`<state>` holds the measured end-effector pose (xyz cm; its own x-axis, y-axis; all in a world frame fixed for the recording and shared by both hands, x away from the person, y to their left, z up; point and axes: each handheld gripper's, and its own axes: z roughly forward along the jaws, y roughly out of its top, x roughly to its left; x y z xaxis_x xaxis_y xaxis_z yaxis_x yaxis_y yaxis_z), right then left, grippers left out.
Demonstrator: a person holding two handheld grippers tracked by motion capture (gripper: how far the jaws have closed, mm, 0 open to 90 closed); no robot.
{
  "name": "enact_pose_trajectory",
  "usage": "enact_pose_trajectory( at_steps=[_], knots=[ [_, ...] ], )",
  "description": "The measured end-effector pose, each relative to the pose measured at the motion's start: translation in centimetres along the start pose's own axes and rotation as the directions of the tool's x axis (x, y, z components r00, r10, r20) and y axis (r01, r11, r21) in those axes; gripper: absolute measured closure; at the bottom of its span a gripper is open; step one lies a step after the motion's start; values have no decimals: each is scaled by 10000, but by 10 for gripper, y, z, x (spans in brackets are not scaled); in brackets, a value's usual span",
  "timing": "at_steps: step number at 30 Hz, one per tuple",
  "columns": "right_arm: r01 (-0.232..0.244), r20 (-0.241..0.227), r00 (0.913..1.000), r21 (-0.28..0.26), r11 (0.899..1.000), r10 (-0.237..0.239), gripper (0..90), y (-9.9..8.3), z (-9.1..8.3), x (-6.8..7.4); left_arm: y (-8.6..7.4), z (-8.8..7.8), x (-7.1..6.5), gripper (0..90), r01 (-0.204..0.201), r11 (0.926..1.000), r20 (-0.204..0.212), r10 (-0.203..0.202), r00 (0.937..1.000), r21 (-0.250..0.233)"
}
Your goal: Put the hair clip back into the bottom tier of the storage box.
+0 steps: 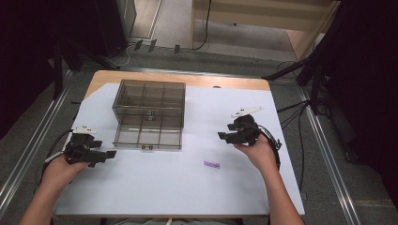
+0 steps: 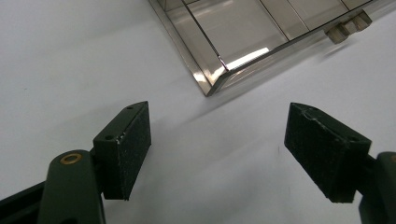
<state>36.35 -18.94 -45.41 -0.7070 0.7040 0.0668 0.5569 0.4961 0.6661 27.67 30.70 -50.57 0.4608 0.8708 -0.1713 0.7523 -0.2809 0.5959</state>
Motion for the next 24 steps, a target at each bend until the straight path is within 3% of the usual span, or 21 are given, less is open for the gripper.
enact_pose_trajectory(
  at_steps=[1,10,16,24],
  knots=[
    [-36,87,10000,280,9996,34,462,1,-2,3,0,0,0,236,-4,10000,-7,4,10000,5],
    [682,-103,9977,844,9941,-676,497,3,-4,11,0,0,0,236,-11,10000,0,11,10000,10],
    [904,-398,9955,1262,9879,-860,513,5,-5,17,0,0,0,236,-2,10000,-4,2,10000,2],
    [1479,-585,9885,1845,9716,-1394,509,6,-6,26,-1,0,0,236,-5,10000,-30,5,10000,-34]
  ],
)
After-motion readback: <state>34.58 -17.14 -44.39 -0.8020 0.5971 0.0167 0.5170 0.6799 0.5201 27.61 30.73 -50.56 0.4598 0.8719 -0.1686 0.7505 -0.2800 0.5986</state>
